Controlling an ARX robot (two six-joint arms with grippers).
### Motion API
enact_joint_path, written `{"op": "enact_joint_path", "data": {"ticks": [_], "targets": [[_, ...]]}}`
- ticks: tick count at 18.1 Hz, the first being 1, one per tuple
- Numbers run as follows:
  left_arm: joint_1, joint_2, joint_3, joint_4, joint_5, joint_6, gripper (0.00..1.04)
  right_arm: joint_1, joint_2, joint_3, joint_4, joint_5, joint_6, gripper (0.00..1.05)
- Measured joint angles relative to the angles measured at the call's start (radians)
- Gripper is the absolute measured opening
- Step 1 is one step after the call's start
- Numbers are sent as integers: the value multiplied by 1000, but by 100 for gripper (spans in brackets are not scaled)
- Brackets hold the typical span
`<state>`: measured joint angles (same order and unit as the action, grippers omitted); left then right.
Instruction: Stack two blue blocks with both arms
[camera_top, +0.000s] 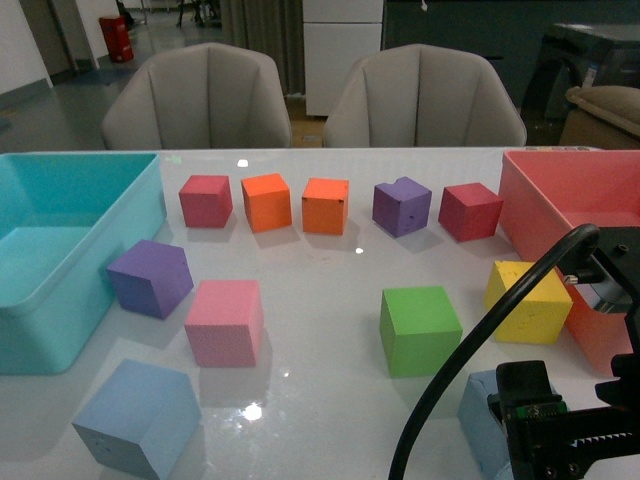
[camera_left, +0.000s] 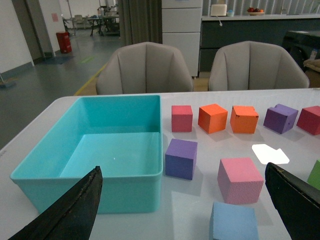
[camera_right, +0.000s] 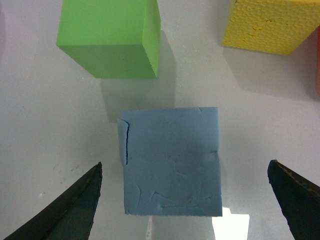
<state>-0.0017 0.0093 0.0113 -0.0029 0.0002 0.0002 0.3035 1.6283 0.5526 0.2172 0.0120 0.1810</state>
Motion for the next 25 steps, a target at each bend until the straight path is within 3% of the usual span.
{"op": "enact_joint_path", "data": {"ticks": [14,15,19,21,25], "targets": [[0,0,0,0,0,0,98,3,220,34,123,-5,54,98],[0,0,0,0,0,0,98,3,221,24,129,-3,54,87],[0,0,0,0,0,0,98,-3,201,6,137,-3,54,57],[0,0,0,0,0,0,98,-4,159,-11,128,-3,54,49],[0,0,0,0,0,0,98,-11,-2,-62,75,-3,54,44]]}}
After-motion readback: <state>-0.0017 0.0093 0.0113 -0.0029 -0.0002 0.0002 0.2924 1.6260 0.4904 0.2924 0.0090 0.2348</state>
